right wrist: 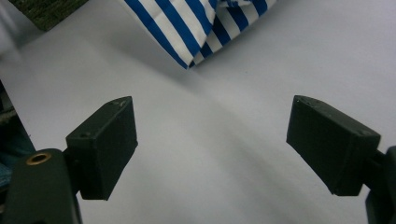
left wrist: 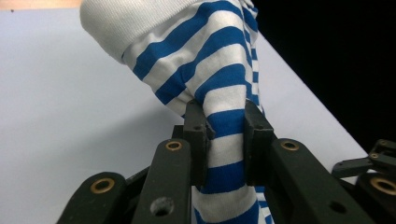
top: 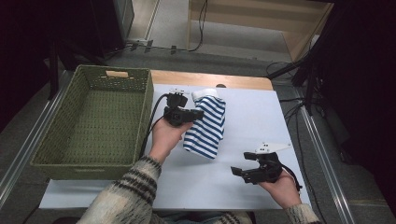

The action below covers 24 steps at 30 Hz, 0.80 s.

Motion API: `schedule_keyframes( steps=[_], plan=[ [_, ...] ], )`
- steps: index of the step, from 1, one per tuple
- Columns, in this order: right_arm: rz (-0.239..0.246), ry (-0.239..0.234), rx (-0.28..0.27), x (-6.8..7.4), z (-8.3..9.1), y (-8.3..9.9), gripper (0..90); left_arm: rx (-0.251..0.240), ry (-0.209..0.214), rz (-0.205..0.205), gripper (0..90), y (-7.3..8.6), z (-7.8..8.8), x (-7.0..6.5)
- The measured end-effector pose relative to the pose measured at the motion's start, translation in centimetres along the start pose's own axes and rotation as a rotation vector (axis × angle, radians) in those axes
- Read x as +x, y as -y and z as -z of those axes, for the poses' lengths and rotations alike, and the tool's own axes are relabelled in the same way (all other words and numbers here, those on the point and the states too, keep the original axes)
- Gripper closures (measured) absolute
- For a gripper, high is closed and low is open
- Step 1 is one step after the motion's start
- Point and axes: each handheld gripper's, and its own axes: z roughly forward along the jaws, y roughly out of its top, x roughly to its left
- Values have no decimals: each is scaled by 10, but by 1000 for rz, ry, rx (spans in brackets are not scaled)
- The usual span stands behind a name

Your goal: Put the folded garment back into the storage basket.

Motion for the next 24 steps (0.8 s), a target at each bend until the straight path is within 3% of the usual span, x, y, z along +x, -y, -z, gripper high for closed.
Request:
schedule_keyframes(
  steps=[11, 24],
  plan=[
    [0, 0, 3, 0, 0, 0, 146, -12, 39, -2, 773, -5, 16, -6],
    [6, -3, 4, 0, -2, -2, 146, -31, 46, -29, 772, -7, 35, -19]
  ],
)
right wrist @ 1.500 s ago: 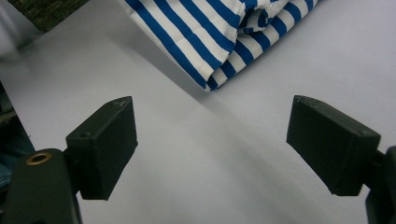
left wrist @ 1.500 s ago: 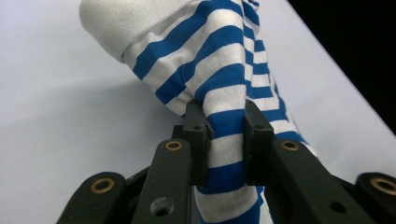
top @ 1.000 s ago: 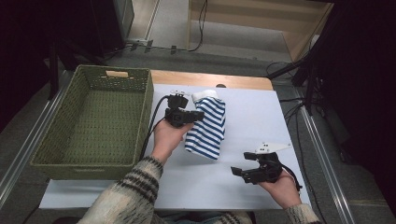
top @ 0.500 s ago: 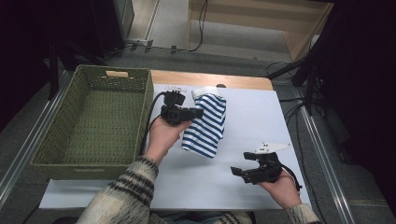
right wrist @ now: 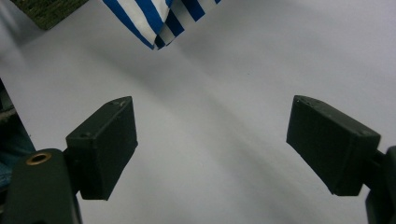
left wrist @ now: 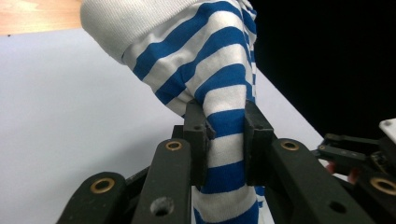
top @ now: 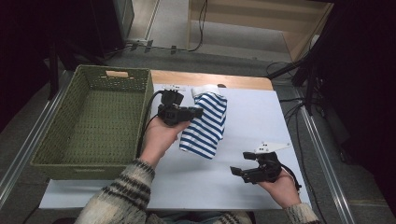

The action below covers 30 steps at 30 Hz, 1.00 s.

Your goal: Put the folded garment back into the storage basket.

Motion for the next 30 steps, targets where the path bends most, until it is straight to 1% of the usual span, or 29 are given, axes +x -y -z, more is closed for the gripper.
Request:
schedule_keyframes(
  steps=[3, 6, 9, 13, 17, 21, 26, 30],
  plan=[
    [3, -4, 0, 0, -2, -2, 146, -15, 2, -9, 771, -1, 6, -5],
    [11, -7, 0, 0, -3, -3, 146, -20, -3, -12, 772, -3, 11, -5],
    [18, -11, 1, 0, -5, -5, 146, -22, -4, -16, 771, -4, 17, -5],
    [25, -14, 4, 0, -7, -7, 146, -12, -3, -22, 771, -7, 25, -4],
    [25, -13, 5, 0, -8, -8, 146, -9, -5, -24, 771, -10, 33, 0],
    [28, -14, 5, 1, -9, -8, 146, -11, 3, -20, 771, -12, 41, 4],
    [27, -13, 6, 1, -9, -8, 146, 4, 20, -8, 771, -15, 49, 12],
    [25, -13, 8, 0, -8, -7, 146, 3, 22, -7, 771, -18, 54, 15]
  ],
)
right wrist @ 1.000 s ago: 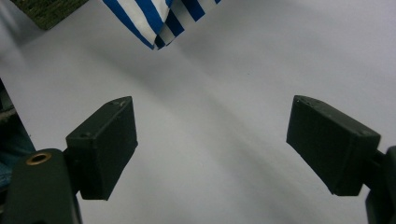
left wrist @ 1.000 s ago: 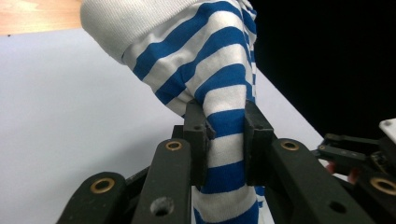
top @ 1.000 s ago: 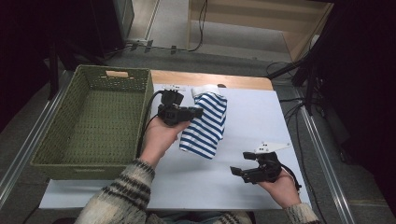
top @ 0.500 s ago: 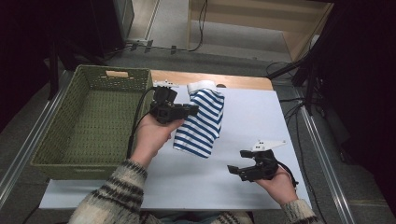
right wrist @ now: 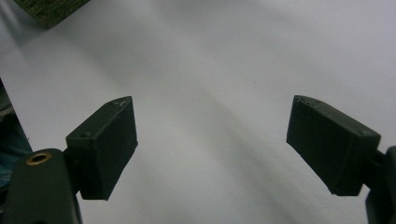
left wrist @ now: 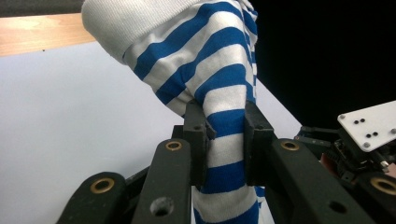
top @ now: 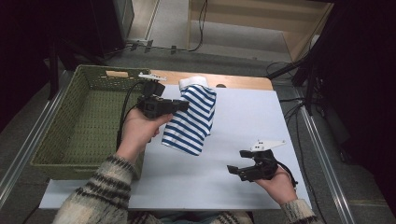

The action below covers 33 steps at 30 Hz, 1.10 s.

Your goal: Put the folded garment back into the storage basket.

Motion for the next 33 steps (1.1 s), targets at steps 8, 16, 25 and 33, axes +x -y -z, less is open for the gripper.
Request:
schedule_keyframes(
  steps=[8, 16, 25, 33],
  plan=[
    [-2, 2, -3, 0, 1, 1, 146, -12, 4, -2, 770, -5, 14, 10],
    [-1, 2, -2, 0, 1, 2, 146, -14, -7, -11, 770, -10, 28, 18],
    [-17, 1, -6, -2, 2, 5, 146, -24, -14, 18, 770, -12, 41, 36],
    [-22, 7, -3, -3, 2, 6, 146, -51, -27, 40, 770, -12, 59, 50]
  ],
)
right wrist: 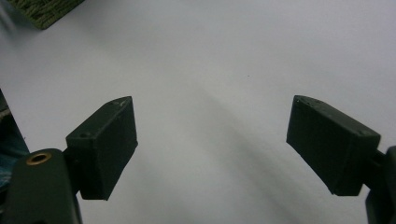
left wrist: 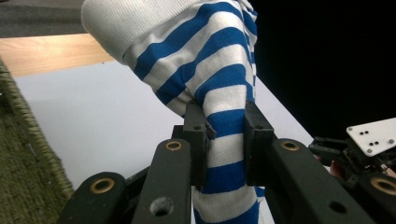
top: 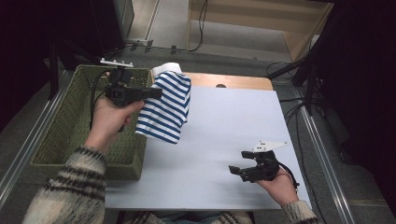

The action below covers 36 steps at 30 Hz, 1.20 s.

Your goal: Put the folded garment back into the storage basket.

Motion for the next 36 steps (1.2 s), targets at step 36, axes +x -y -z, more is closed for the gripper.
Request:
schedule_keyframes(
  steps=[36],
  plan=[
    [-23, -10, -23, -3, -6, 2, 146, -71, -143, 77, 771, -8, 66, 54]
  ],
)
